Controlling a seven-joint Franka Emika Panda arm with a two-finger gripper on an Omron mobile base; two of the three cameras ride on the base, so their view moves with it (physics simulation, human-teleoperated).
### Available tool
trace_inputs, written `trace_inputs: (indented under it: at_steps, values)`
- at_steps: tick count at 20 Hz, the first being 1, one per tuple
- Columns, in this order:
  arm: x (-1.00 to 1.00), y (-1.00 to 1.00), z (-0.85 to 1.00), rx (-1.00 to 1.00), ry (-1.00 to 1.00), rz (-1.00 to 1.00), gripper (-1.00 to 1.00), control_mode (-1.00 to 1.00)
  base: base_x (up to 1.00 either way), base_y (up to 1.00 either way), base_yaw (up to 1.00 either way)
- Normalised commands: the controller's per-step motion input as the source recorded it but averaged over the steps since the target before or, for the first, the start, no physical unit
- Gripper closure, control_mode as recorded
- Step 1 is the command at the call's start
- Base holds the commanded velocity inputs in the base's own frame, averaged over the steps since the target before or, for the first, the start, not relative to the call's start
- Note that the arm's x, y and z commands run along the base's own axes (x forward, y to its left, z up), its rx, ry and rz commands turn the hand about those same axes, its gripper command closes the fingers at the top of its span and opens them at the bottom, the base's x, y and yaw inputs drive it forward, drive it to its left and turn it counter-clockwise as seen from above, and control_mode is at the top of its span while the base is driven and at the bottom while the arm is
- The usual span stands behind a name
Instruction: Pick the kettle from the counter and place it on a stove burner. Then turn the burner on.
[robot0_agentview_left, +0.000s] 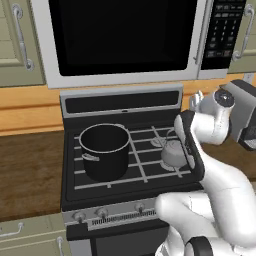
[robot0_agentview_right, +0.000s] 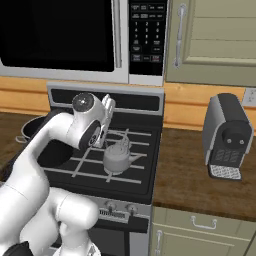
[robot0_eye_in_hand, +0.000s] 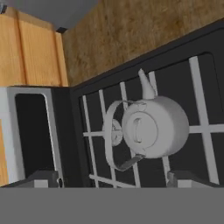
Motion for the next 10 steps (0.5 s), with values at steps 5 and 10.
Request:
trace_inputs:
  at_steps: [5,10]
  values:
    - [-1.0,-0.52,0.1,0.05,-0.37,-0.07,-1.0,-1.0,0.0,0.0,0.0]
    - [-1.0,-0.8,0.0,0.1,-0.41,-0.12,-1.0,-1.0,0.0,0.0,0.0]
